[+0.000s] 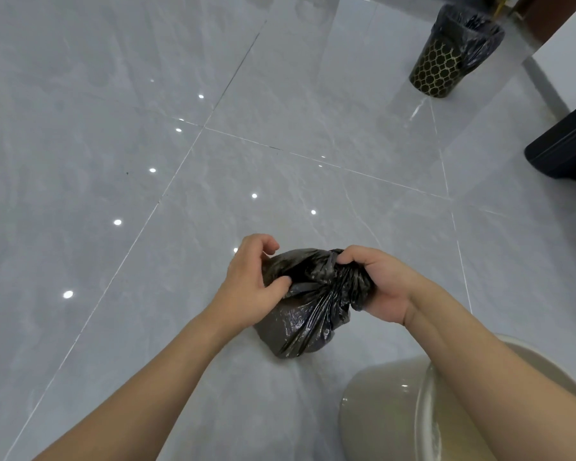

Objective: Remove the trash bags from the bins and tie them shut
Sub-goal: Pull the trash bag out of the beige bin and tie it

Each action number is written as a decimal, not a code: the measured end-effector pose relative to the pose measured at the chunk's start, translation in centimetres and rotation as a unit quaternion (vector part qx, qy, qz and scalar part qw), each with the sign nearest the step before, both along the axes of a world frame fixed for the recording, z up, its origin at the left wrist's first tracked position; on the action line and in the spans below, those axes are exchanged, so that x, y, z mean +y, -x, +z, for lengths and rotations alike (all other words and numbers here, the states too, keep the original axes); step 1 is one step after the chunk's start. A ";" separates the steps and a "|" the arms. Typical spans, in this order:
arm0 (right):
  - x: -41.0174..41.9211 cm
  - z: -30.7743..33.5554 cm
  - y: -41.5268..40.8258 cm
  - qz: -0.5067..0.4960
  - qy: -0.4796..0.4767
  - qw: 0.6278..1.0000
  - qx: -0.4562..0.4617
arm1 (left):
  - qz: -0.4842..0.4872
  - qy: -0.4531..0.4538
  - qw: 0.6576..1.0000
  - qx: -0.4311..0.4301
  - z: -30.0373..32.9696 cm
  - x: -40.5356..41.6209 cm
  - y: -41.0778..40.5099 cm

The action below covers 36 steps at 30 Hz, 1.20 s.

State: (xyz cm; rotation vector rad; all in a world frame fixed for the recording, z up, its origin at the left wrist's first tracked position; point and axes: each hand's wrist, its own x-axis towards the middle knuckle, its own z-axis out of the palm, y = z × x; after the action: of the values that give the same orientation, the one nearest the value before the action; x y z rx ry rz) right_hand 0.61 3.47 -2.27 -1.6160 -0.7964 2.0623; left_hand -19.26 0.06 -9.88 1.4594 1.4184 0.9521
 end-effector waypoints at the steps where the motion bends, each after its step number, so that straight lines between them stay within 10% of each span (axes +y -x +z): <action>1: 0.0 0.0 0.0 -0.019 0.000 1.000 0.006 | 0.025 -0.015 0.999 -0.042 0.5 -0.5 0.1; 10: -0.5 0.2 1.2 0.003 -0.014 1.000 -0.006 | -0.034 -0.049 0.993 0.102 1.6 -1.2 -1.8; 13: -0.5 0.2 1.3 0.009 -0.065 0.995 -0.076 | 0.005 0.042 0.998 -0.047 2.4 -0.5 -2.2; 16: -0.2 -0.2 1.0 0.016 -0.133 0.967 -0.218 | 0.069 0.234 0.916 -0.317 3.8 0.3 -1.5; 18: -0.2 -0.6 0.9 0.038 -0.197 0.942 -0.269 | 0.063 0.311 0.878 -0.358 4.1 0.6 -0.9; 23: 0.1 -1.1 1.4 0.145 -0.349 0.856 -0.353 | 0.030 0.276 0.928 -0.250 4.2 0.5 -1.0; 27: 0.8 -2.0 -0.7 0.296 -0.377 0.718 -0.504 | 0.196 0.272 0.903 -0.269 3.0 1.2 1.7; 30: 1.1 -2.0 -1.8 0.349 -0.329 0.693 -0.539 | 0.296 0.272 0.871 -0.281 1.6 1.3 4.1; 36: 1.6 -1.1 -0.1 0.490 -0.345 0.613 -0.515 | 0.152 0.211 0.845 -0.467 2.1 1.5 2.3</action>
State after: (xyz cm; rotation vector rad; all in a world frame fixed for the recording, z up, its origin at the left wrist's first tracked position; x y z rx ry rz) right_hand 0.75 5.08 -3.39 -1.8818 -2.9172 0.5533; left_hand -21.61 1.61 -7.83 0.3103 1.0010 1.2092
